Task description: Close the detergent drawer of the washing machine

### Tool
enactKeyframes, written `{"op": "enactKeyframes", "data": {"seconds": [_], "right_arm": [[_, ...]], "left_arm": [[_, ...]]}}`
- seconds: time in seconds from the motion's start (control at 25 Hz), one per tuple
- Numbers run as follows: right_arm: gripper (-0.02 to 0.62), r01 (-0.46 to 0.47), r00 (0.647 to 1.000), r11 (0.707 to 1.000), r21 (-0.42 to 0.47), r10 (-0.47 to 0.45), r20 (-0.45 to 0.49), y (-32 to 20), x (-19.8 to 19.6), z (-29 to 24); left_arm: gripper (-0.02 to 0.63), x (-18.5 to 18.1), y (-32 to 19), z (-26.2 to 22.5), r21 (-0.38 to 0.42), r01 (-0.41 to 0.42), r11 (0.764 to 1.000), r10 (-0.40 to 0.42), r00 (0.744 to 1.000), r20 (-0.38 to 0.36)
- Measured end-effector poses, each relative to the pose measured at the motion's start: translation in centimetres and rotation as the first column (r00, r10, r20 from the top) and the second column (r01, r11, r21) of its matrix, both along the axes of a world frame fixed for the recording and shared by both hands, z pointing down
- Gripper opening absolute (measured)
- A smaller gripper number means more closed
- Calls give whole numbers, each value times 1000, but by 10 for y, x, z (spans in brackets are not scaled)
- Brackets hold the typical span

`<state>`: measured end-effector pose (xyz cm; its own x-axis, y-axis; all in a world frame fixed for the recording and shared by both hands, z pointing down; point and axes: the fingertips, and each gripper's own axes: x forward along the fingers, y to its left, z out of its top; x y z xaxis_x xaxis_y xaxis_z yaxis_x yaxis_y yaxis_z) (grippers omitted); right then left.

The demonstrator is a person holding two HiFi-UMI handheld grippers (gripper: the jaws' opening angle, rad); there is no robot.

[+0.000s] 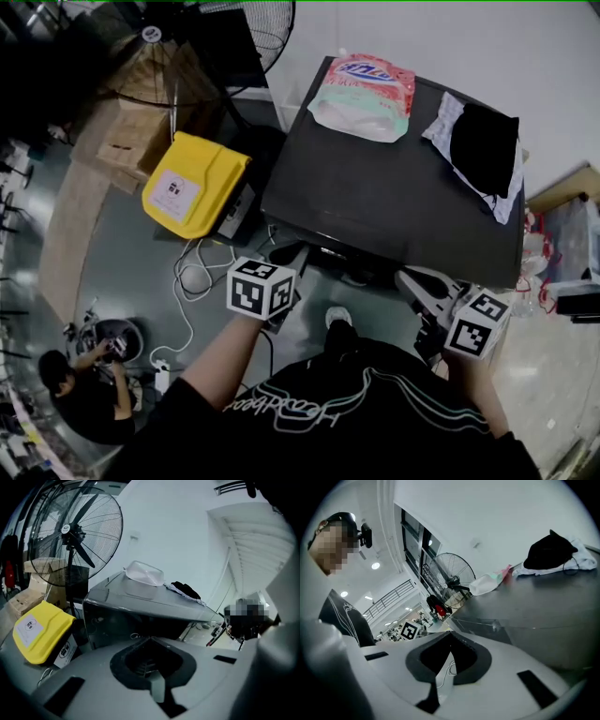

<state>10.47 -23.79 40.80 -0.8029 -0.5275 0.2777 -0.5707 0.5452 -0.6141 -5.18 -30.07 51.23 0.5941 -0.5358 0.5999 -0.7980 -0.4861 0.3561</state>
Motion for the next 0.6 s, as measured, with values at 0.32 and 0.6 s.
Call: {"op": "enactKeyframes", "data": {"seconds": [0.32,0.6], "right_arm": [[26,3,999,998,69,-6,33,43,-11,-22],[26,0,999,987,159,-6,37,87,-25,-55]], "left_arm": [[23,11,57,-79,115,-42,992,56,991,-119],[23,9,122,-154,217,-39,975,94,964,-250]]}}
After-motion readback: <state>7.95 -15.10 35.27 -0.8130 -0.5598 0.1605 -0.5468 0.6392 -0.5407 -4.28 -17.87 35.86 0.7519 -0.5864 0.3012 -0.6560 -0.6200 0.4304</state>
